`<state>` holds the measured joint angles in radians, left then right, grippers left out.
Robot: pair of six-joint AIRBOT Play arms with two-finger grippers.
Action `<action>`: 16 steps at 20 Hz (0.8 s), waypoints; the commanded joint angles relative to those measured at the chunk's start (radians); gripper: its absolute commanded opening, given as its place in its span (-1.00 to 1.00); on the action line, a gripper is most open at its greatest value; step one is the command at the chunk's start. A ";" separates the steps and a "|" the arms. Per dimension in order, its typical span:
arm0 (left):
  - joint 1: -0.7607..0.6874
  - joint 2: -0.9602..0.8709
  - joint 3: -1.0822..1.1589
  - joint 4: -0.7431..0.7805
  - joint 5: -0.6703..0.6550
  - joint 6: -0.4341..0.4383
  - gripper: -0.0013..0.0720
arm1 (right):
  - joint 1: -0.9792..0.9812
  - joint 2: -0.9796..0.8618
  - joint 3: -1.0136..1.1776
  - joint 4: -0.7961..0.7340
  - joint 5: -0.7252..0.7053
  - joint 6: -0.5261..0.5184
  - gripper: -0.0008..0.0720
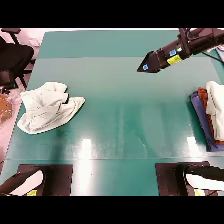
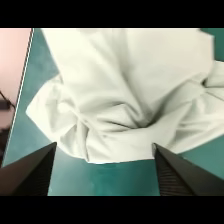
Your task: Fold the shirts.
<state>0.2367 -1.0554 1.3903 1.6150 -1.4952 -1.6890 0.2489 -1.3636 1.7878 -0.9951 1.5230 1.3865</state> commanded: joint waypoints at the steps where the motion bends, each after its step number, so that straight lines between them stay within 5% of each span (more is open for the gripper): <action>1: 0.238 0.000 -0.199 -0.202 0.164 0.000 0.96 | -0.003 0.001 -0.068 0.001 0.002 0.003 0.09; 3: 0.352 -0.014 -0.285 -0.333 0.297 0.029 0.96 | 0.014 0.001 -0.104 0.001 -0.009 0.003 0.09; 7: 0.401 -0.182 -0.299 -0.518 0.355 0.124 0.96 | 0.066 0.001 -0.150 0.000 -0.049 0.000 0.09; 16: 0.399 -0.409 -0.299 -0.508 0.583 0.180 0.96 | 0.080 0.001 -0.150 0.001 -0.066 0.009 0.09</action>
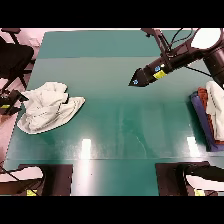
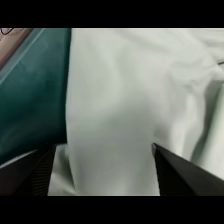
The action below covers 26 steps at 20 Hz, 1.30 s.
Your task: Fold the shirts.
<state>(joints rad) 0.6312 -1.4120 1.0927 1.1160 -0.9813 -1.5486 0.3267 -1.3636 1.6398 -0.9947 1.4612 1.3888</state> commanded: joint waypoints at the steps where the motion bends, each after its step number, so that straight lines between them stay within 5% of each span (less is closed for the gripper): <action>1: 0.004 -0.064 -0.001 -0.008 0.073 0.039 0.96 | 0.002 0.001 -0.001 0.000 -0.005 0.014 0.09; 7: 0.004 -0.077 -0.001 -0.019 0.151 0.039 0.95 | 0.002 0.001 -0.002 0.001 -0.027 0.037 0.09; 9: 0.004 -0.077 -0.001 -0.042 0.163 0.071 0.20 | 0.002 0.001 -0.002 0.001 -0.038 0.053 0.09; 13: 0.004 -0.083 -0.001 -0.151 0.172 0.164 0.13 | 0.002 0.001 -0.002 0.004 -0.055 0.063 0.09; 15: 0.004 -0.083 -0.001 -0.159 0.187 0.170 -0.87 | 0.002 0.001 -0.002 0.007 -0.055 0.070 0.09; 23: 0.004 -0.071 0.002 -0.259 0.156 0.178 -0.90 | 0.002 0.001 -0.002 0.008 -0.052 0.079 0.09; 26: 0.004 -0.031 0.045 -0.471 0.087 0.338 -0.91 | 0.000 0.003 -0.002 0.004 -0.057 0.080 0.09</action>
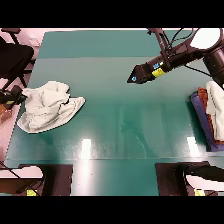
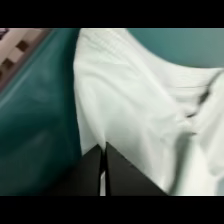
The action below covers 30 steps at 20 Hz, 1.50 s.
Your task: Fold the shirts.
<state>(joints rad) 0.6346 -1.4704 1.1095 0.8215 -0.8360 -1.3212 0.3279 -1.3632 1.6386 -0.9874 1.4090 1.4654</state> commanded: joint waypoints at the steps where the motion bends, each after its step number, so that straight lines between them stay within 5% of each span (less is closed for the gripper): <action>1: 0.001 0.045 0.058 -0.239 -0.087 0.141 -0.91 | -0.001 0.009 0.000 -0.004 -0.015 0.003 0.09; 6: -0.097 0.184 0.245 -0.519 -0.199 0.204 -0.91 | -0.008 0.068 0.000 -0.022 -0.116 0.011 0.09; 11: -0.397 0.224 0.498 -0.568 -0.263 0.151 -0.91 | -0.115 0.121 -0.001 -0.037 -0.114 0.080 0.09; 15: -0.662 0.222 0.694 -0.568 -0.095 0.053 -0.91 | -0.241 0.179 -0.001 -0.039 -0.043 0.078 0.09; 20: -0.905 0.214 0.949 -0.582 0.022 0.053 -0.91 | -0.365 0.257 -0.002 -0.218 0.042 0.079 0.09; 25: -0.978 0.217 0.986 -0.747 0.027 0.171 -0.90 | -0.512 0.395 -0.202 -0.218 -0.039 0.078 0.09; 30: -0.879 0.217 0.938 -0.399 -0.202 0.172 -0.90 | -0.640 0.562 -0.500 -0.217 -0.089 0.060 0.09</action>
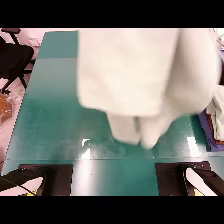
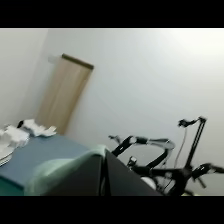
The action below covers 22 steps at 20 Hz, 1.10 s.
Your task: Fold the shirts.
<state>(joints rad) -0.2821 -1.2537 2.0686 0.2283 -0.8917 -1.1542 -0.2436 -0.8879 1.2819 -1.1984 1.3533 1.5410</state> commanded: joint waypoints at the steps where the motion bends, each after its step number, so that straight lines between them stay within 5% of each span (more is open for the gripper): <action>1: 0.056 0.000 -0.050 0.322 -0.247 -0.026 -0.90 | -0.082 0.117 -0.177 -0.006 -0.046 -0.020 0.09; 4: 0.068 0.000 -0.169 0.825 -0.559 -0.098 -0.90 | -0.092 0.201 -0.274 -0.006 -0.128 -0.045 0.09; 8: 0.068 0.000 -0.392 1.253 -0.605 -0.101 -0.90 | -0.089 0.224 -0.372 0.032 -0.128 -0.100 0.09; 13: 0.068 0.000 -0.637 1.310 -0.415 -0.095 -0.90 | -0.088 0.105 -0.430 0.159 0.040 -0.131 0.10; 16: 0.068 0.000 -0.740 1.327 -0.361 -0.094 -0.90 | -0.063 0.000 -0.430 0.157 0.092 -0.130 0.61; 22: 0.068 0.000 -0.777 1.365 -0.334 -0.094 -0.90 | 0.102 -0.251 -0.430 0.148 0.172 -0.130 0.61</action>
<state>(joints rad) -0.2150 -1.2545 1.3132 1.5650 -1.2526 -1.2480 -0.2092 -1.0283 0.8539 -1.0492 1.4662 1.4117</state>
